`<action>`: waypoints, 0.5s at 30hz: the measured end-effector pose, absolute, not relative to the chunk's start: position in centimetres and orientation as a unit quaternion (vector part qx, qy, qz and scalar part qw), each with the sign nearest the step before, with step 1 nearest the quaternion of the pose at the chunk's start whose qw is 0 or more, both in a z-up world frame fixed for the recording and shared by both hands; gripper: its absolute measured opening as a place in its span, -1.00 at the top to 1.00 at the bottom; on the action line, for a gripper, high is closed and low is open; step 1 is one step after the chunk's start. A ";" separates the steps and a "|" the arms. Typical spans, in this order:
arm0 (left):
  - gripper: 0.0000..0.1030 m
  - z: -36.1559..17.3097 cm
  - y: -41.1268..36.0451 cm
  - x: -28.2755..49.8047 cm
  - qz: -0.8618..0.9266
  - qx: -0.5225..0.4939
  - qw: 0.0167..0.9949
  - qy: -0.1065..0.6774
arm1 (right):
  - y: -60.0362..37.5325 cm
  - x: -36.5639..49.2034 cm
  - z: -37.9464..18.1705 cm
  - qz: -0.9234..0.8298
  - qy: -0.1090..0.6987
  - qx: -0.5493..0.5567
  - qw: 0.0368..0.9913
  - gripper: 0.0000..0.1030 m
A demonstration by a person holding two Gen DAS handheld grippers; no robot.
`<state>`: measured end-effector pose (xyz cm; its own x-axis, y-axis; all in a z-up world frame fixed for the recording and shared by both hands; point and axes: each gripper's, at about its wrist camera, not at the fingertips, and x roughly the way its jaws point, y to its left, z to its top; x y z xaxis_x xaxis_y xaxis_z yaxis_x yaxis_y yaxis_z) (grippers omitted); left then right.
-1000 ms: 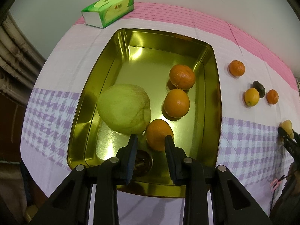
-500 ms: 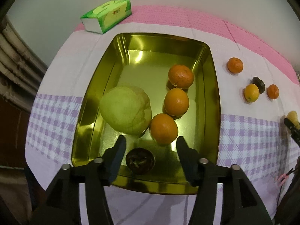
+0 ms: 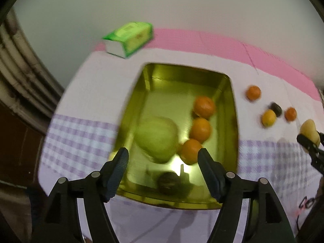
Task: Organize fruits
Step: 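Carry the yellow pear into the gold tin and open the right tool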
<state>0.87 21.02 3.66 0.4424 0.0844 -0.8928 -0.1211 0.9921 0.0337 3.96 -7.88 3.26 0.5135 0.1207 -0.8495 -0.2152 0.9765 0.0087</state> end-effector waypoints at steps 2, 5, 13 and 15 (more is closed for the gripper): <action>-0.42 4.1 22.4 0.7 0.075 -0.025 0.853 0.517 | -5.6 4.1 3.7 0.122 0.482 -0.054 0.866 -0.19; -0.42 4.0 24.0 0.6 0.087 -0.044 0.850 0.517 | -1.9 4.1 4.1 0.158 0.480 -0.062 0.861 -0.19; -0.45 4.2 26.4 -0.1 0.031 -0.114 0.864 0.489 | 6.9 7.0 4.3 0.229 0.469 -0.097 0.847 -0.19; -0.47 4.2 27.2 -0.1 0.052 -0.120 0.865 0.485 | 7.9 8.0 4.0 0.235 0.471 -0.103 0.844 -0.19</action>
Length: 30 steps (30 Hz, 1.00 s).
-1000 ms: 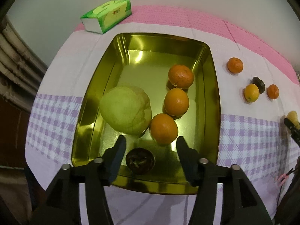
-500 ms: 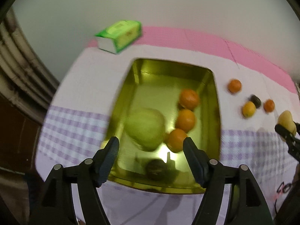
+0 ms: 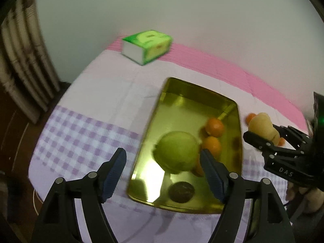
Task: Organize fruits
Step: 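Carry the yellow pear into the gold tin and open the right tool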
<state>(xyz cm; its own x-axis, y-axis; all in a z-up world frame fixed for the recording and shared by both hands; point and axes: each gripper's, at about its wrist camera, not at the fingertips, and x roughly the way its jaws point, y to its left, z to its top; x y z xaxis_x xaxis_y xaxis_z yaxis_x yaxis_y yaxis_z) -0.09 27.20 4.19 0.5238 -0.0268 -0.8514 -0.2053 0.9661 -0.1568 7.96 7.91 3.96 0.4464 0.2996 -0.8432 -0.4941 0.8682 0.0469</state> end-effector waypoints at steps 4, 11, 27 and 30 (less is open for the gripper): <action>-0.47 3.8 29.8 -0.2 0.134 -0.124 0.860 0.476 | 10.5 9.2 3.2 0.247 0.475 -0.122 0.836 -0.19; -0.47 3.6 33.0 -0.9 0.229 -0.138 0.848 0.458 | 14.9 10.3 1.7 0.279 0.471 -0.160 0.821 -0.19; -0.48 2.3 33.4 -0.6 0.245 -0.137 0.830 0.482 | 19.8 12.8 -1.6 0.287 0.488 -0.194 0.801 -0.20; -0.48 2.2 32.9 -0.5 0.242 -0.126 0.831 0.484 | 20.2 12.9 -1.8 0.289 0.491 -0.193 0.799 -0.20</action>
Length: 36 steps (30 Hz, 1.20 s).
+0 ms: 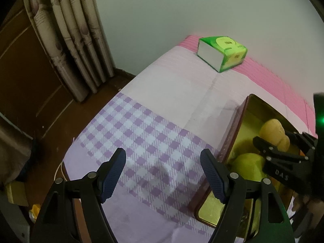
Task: Organize fruits
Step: 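Carry the yellow pear into the gold tin and open the right tool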
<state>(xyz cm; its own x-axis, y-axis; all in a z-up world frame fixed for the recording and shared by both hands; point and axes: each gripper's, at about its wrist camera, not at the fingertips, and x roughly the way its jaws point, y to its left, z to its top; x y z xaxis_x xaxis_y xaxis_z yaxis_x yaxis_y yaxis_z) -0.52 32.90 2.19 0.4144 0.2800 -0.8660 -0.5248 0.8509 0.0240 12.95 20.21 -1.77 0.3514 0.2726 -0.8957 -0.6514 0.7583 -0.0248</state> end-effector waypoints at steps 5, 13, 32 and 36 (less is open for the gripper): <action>-0.48 2.0 32.8 -0.4 0.239 -0.125 0.830 0.489 | 20.4 13.7 -2.2 0.287 0.509 -0.174 0.793 -0.20; -0.48 1.9 33.0 -0.4 0.241 -0.132 0.827 0.490 | 19.6 14.1 -2.7 0.289 0.531 -0.137 0.785 -0.22; -0.48 2.1 31.4 -0.3 0.216 -0.110 0.836 0.492 | 17.9 11.9 1.2 0.285 0.492 -0.136 0.811 -0.30; -0.48 2.2 30.8 -0.2 0.209 -0.100 0.839 0.492 | 15.6 10.4 2.5 0.282 0.486 -0.127 0.818 -0.32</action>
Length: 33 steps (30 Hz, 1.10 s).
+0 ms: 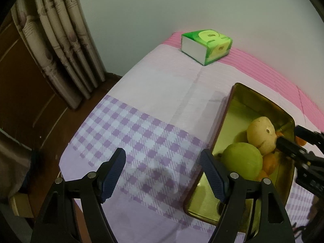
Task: Organize fruits
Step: 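Carry the yellow pear into the gold tin and open the right tool, then close the right tool around an orange on the cloth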
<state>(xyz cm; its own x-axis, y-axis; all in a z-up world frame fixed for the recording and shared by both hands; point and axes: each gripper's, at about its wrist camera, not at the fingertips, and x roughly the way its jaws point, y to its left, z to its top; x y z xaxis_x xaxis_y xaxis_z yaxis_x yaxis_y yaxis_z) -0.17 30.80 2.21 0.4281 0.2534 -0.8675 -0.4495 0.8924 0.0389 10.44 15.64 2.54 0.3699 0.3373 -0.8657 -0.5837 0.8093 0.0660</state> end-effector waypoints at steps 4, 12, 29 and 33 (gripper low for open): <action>-0.48 2.2 30.3 0.0 0.203 -0.089 0.841 0.493 | 13.2 9.2 3.5 0.271 0.481 -0.121 0.825 -0.34; -0.49 2.2 30.2 0.0 0.201 -0.088 0.841 0.494 | 7.8 7.0 4.2 0.234 0.478 -0.112 0.839 -0.35; -0.49 2.9 29.6 -0.3 0.199 -0.082 0.854 0.474 | -10.3 6.8 2.6 0.048 0.493 -0.046 0.867 -0.34; -0.49 2.9 29.0 -0.2 0.197 -0.069 0.855 0.474 | -11.4 6.6 1.8 0.040 0.496 -0.042 0.866 -0.34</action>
